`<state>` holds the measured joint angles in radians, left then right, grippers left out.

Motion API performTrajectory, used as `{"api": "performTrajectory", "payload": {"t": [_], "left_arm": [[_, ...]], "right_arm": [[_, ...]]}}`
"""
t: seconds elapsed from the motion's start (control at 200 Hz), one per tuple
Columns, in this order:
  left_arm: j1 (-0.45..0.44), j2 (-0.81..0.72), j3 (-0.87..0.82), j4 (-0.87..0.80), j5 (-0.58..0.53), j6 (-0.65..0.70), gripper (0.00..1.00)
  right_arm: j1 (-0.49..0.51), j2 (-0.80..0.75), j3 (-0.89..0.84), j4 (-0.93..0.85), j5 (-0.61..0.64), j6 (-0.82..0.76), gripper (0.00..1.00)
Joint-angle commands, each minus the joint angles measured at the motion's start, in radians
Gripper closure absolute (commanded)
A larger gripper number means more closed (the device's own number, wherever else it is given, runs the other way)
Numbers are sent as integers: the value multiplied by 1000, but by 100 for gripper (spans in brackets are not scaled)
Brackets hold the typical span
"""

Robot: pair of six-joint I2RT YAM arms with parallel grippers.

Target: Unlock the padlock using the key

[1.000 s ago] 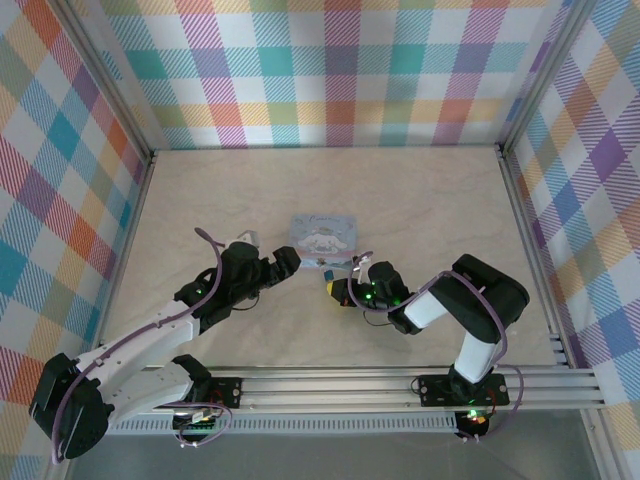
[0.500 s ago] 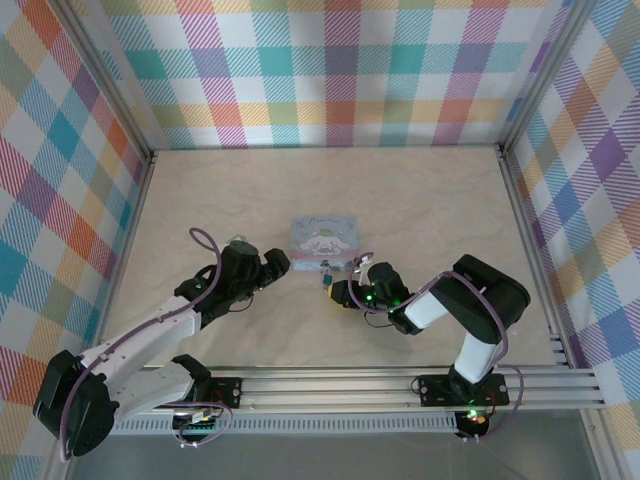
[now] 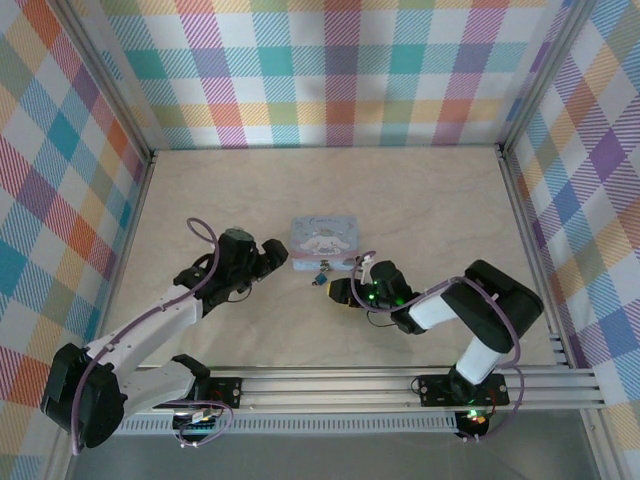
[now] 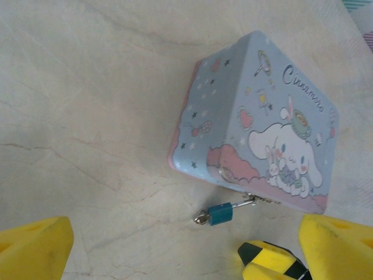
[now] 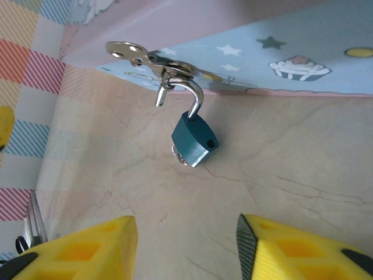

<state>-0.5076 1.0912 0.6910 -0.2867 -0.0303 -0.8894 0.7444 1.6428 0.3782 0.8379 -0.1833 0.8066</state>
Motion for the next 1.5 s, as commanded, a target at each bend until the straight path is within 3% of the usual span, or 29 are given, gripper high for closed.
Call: {"api": "performTrajectory", "payload": {"t": [0.0,0.255,0.665,0.825,1.495], "left_arm": [[24,17,40,-12,36,36,1],[74,110,78,57,111,70,1],[101,429,243,106,238,173,3],[101,529,265,118,292,182,12],[44,425,39,147,235,117,15]], "right_arm": [[-15,-64,-10,-124,30,-56,40],[-30,-172,33,-243,-13,-82,0],[-69,-89,165,-248,-142,-83,0],[-107,-63,198,-268,-152,-108,0],[-204,33,320,-265,-241,-234,0]]}}
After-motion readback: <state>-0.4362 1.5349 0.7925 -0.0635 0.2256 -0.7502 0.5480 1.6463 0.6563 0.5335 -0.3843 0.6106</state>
